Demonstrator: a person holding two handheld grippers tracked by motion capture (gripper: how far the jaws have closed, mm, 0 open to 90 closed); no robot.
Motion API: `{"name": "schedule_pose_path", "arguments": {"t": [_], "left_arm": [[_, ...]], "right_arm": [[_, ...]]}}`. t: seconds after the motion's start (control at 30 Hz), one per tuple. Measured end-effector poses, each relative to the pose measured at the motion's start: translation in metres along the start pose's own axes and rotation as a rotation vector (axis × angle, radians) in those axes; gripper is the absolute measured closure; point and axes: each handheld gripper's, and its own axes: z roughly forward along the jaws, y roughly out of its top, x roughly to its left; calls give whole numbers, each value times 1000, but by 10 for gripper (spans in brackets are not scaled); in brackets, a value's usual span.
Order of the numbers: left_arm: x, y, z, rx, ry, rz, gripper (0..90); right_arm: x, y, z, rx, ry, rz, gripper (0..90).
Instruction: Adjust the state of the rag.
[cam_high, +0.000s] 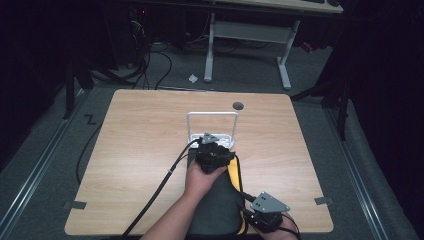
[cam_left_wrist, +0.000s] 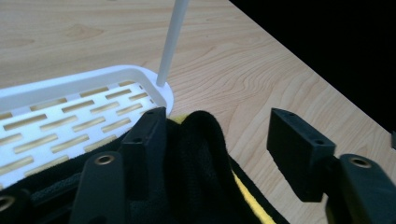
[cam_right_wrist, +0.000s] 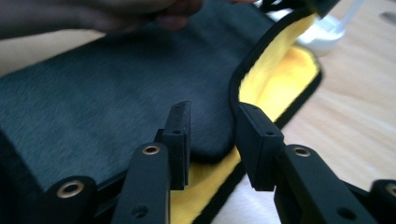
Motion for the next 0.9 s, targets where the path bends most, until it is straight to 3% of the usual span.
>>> {"name": "schedule_pose_path", "arguments": {"t": [0.13,0.3,0.47,0.57,0.7,0.73,0.77,0.9], "left_arm": [[-2,1,-13,-18,-5,16,355],[7,-4,-39,-51,-6,10,349],[19,-18,-66,-60,-10,-11,344],[25,-30,-77,-46,12,-6,358],[32,-54,-84,25,66,34,473],[34,-60,-85,40,72,44,551],[36,-65,-86,53,82,55,624],[41,-76,-85,94,99,68,726]], "right_arm": [[-6,0,-1,-9,-25,12,649],[-11,-2,3,7,-41,19,656],[-12,-3,9,21,-44,20,675],[-12,-2,13,29,-44,19,691],[-14,3,22,35,-43,15,727],[-16,5,27,40,-41,21,734],[-19,7,32,45,-37,34,742],[-38,20,58,63,-55,74,750]]}}
